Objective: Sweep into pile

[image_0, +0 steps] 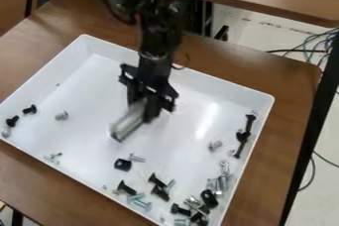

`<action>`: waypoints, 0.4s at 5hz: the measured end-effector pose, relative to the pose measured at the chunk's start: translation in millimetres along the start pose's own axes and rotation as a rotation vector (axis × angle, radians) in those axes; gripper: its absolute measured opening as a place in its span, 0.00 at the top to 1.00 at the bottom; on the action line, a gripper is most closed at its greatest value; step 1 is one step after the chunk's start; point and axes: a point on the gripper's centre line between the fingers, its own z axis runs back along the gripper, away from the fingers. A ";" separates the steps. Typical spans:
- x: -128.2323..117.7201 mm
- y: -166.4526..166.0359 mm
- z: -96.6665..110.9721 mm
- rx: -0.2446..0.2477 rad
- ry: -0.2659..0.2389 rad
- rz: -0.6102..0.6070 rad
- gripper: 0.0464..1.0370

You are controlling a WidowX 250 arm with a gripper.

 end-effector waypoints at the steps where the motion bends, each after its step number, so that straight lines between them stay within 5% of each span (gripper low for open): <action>1: 5.3 28.3 11.8 0.037 0.013 -0.121 0.68; 2: -13.7 85.5 2.1 0.030 0.037 -0.110 0.68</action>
